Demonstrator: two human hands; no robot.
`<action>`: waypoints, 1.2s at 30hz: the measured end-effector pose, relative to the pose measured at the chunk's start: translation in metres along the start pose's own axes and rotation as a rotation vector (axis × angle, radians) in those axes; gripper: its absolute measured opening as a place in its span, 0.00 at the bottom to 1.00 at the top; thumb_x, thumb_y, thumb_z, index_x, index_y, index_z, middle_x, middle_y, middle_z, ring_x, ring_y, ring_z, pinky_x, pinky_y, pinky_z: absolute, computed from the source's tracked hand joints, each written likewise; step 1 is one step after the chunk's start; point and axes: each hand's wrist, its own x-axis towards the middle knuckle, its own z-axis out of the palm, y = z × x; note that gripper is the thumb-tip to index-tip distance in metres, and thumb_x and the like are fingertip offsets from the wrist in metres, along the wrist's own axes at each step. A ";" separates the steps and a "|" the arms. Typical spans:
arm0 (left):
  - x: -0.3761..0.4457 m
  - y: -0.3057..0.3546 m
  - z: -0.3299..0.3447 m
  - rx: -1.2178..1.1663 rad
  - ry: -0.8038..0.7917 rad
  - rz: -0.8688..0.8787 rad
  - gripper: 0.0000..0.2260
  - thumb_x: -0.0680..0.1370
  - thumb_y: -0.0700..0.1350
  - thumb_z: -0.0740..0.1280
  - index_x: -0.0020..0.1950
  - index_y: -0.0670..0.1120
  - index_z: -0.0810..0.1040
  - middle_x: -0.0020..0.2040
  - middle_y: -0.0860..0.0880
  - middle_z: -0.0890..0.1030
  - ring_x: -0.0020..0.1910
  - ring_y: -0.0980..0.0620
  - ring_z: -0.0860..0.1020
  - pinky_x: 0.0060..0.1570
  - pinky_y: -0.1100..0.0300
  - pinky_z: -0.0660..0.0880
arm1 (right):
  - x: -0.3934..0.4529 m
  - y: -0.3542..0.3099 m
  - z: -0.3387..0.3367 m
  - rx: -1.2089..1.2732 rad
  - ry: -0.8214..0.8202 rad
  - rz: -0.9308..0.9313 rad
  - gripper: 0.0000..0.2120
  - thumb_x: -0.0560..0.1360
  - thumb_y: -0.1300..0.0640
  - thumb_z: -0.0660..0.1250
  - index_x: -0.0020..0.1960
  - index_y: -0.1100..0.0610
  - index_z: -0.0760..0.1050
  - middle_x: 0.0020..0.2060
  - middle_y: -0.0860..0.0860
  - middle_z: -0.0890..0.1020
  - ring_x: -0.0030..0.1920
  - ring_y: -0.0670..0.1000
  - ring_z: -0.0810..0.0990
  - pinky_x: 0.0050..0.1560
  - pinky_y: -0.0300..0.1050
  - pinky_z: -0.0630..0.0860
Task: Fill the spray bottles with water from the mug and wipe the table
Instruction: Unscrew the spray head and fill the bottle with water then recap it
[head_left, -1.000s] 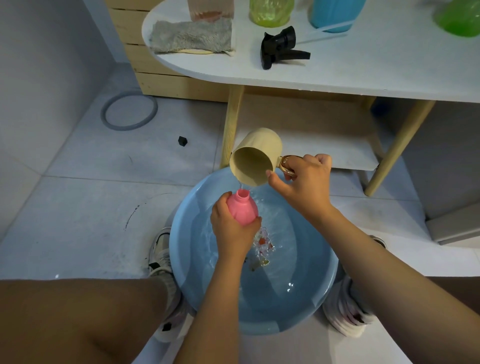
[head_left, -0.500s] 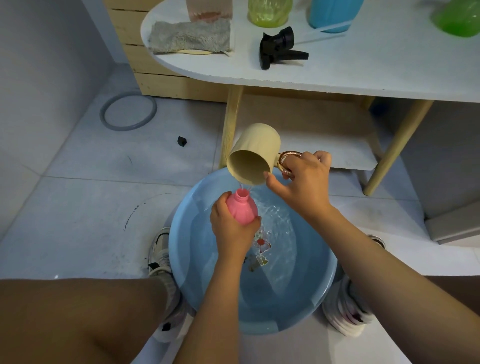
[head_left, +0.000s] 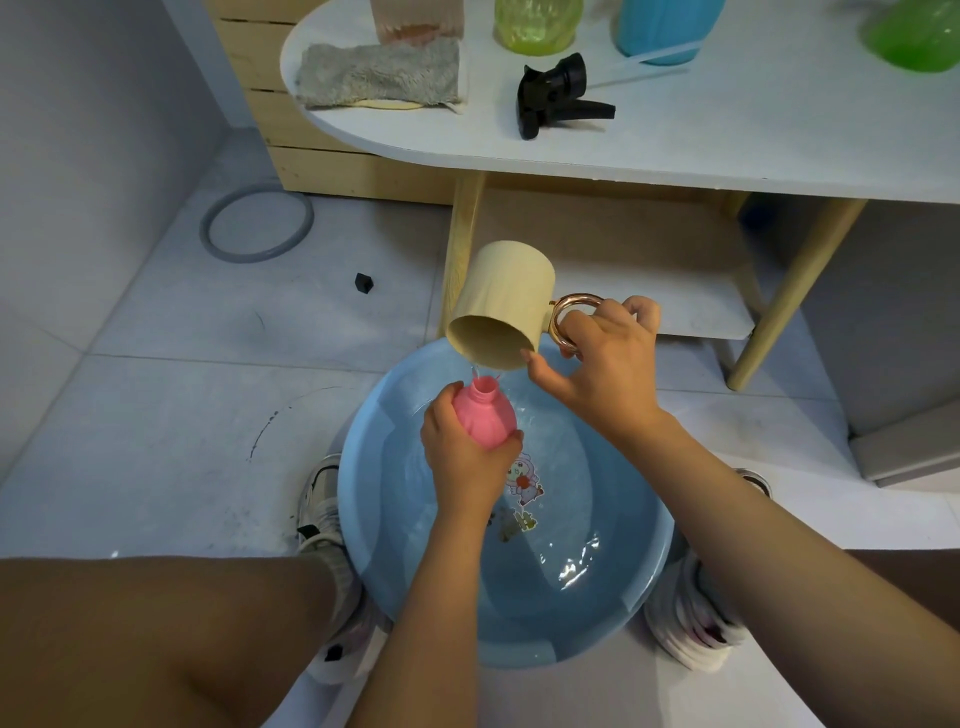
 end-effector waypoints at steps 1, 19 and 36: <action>0.000 0.000 0.000 0.002 -0.002 0.000 0.39 0.62 0.47 0.80 0.68 0.53 0.63 0.62 0.53 0.66 0.60 0.50 0.68 0.54 0.48 0.77 | 0.000 0.000 0.000 -0.001 0.002 -0.009 0.20 0.69 0.42 0.64 0.30 0.58 0.71 0.26 0.50 0.75 0.31 0.54 0.73 0.50 0.48 0.60; 0.001 0.003 0.000 -0.012 0.021 -0.010 0.40 0.62 0.47 0.80 0.68 0.53 0.62 0.62 0.53 0.67 0.62 0.48 0.67 0.56 0.46 0.76 | -0.002 0.002 0.000 -0.010 0.012 -0.103 0.19 0.68 0.43 0.65 0.31 0.58 0.70 0.25 0.49 0.74 0.32 0.54 0.72 0.51 0.48 0.61; -0.005 -0.004 -0.012 -0.015 -0.009 -0.090 0.34 0.59 0.46 0.81 0.58 0.55 0.66 0.56 0.56 0.64 0.58 0.51 0.69 0.52 0.57 0.71 | -0.038 0.027 0.020 -0.215 -0.667 0.299 0.23 0.74 0.36 0.56 0.38 0.55 0.76 0.30 0.52 0.77 0.40 0.56 0.77 0.51 0.48 0.56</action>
